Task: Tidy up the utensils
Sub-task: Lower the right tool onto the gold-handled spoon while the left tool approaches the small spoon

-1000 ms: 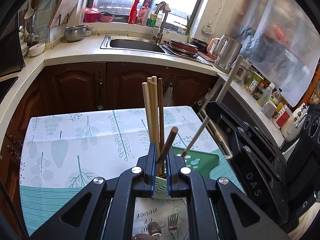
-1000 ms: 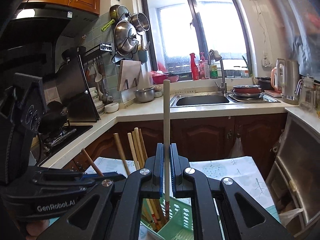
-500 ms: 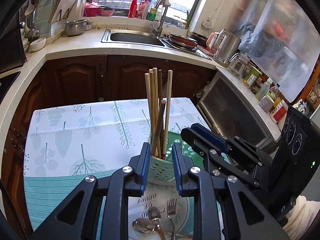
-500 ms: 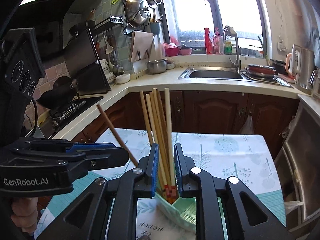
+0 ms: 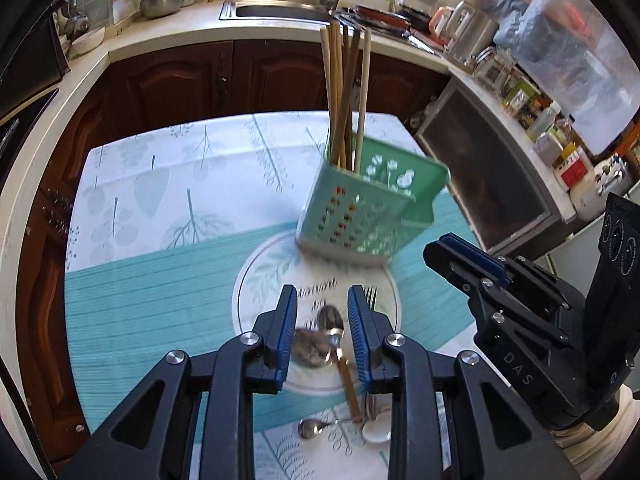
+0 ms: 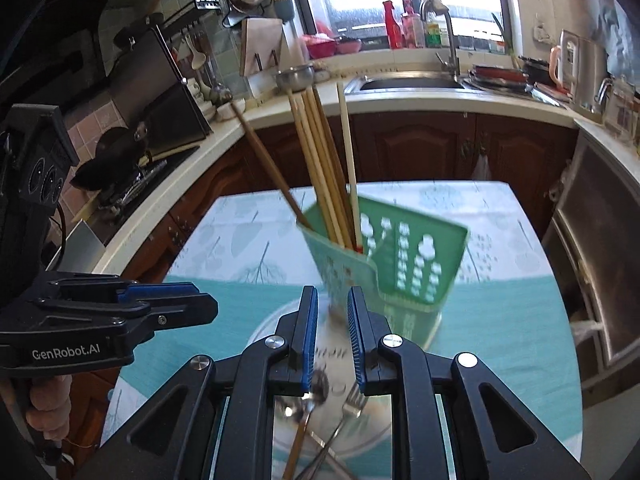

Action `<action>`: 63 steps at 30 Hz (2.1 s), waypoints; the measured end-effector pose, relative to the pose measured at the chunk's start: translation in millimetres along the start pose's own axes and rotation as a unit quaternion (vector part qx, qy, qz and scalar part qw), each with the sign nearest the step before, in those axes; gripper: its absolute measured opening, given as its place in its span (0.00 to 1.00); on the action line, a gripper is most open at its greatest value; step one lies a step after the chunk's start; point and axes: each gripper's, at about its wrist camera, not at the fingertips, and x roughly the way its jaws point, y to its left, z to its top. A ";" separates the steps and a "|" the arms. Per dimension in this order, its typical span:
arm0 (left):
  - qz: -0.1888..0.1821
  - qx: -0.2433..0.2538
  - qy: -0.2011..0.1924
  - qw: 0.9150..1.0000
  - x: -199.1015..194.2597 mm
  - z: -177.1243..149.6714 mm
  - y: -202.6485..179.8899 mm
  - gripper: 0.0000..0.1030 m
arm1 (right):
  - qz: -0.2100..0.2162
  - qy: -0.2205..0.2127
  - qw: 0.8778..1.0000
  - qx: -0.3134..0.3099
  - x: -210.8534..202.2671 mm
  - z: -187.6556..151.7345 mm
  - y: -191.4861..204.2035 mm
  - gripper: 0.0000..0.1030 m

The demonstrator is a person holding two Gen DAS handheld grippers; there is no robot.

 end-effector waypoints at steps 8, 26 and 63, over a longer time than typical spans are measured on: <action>0.003 0.024 0.024 0.999 -9.0 -34.0 0.8 0.31 | -0.011 0.046 0.998 0.036 -23.9 -61.9 10.6 0.15; -0.058 -0.034 0.112 0.991 22.0 -89.1 57.9 0.37 | -0.031 0.123 0.989 0.076 -20.0 -120.6 29.4 0.15; -0.141 -0.127 0.142 0.972 129.7 -58.8 72.3 0.37 | 0.007 0.213 0.976 0.040 110.1 -108.2 12.9 0.06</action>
